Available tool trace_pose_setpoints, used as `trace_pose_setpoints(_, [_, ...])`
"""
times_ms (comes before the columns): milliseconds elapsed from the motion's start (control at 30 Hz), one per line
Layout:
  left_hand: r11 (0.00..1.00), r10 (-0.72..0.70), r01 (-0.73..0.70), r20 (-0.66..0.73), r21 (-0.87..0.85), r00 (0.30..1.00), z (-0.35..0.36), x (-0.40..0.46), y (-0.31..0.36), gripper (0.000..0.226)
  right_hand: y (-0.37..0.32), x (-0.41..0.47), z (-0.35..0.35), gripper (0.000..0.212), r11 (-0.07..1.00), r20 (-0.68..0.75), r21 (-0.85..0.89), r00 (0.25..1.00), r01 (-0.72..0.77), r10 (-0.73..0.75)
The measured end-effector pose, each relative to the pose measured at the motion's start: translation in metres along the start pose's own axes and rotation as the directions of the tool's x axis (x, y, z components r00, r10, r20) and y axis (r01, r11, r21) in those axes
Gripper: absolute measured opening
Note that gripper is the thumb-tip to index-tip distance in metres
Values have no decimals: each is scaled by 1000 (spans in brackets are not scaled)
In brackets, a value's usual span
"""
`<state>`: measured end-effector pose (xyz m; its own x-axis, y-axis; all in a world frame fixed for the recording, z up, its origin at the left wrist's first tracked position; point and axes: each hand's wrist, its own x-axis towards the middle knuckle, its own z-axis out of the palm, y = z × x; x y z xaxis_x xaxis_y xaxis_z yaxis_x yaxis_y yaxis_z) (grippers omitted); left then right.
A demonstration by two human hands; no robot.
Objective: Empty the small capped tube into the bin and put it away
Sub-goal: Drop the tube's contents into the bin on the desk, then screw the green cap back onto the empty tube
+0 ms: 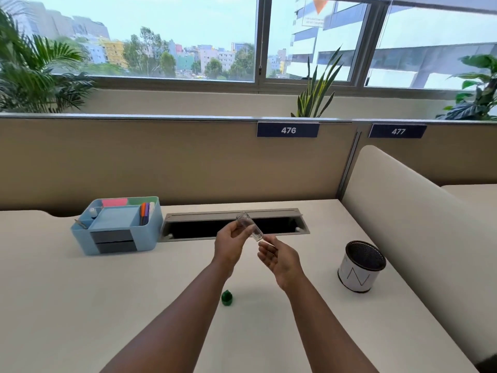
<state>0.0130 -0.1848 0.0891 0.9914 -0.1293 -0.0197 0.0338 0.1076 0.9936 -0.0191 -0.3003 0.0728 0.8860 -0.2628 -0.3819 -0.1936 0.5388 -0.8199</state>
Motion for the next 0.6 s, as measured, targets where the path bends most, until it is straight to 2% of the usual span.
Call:
trace_pose_setpoints(67, [999,21,-19,-40,38,999,-19,3,3,21,14,5,7,16,976,-43,-212,997,47,-57])
trace_pose_setpoints(133, [995,41,-35,-72,91,997,-43,5,4,25,36,11,16,19,869,-20,-482,990,112,-139])
trace_pose_setpoints(200, [991,42,-30,-87,127,995,-56,6,3,28,52,15,18,20,639,84,-742,974,203,-212])
trace_pose_setpoints(267, [987,30,-11,-117,160,993,-75,7,0,33,70,17,24,23,381,215,-885,961,267,-175])
trace_pose_setpoints(333, [983,26,-3,-126,184,992,-87,8,-2,36,83,19,26,32,191,300,-931,951,310,-80])
trace_pose_setpoints(400, [977,31,-3,-127,211,991,-98,9,-4,35,94,21,31,41,48,343,-938,939,343,5])
trace_pose_setpoints(500, [972,30,2,-135,236,990,-109,11,-6,33,105,24,34,47,-86,349,-930,933,357,93])
trace_pose_setpoints(600, [970,31,1,-127,244,991,-118,12,-9,32,116,26,36,45,-196,355,-910,931,365,84])
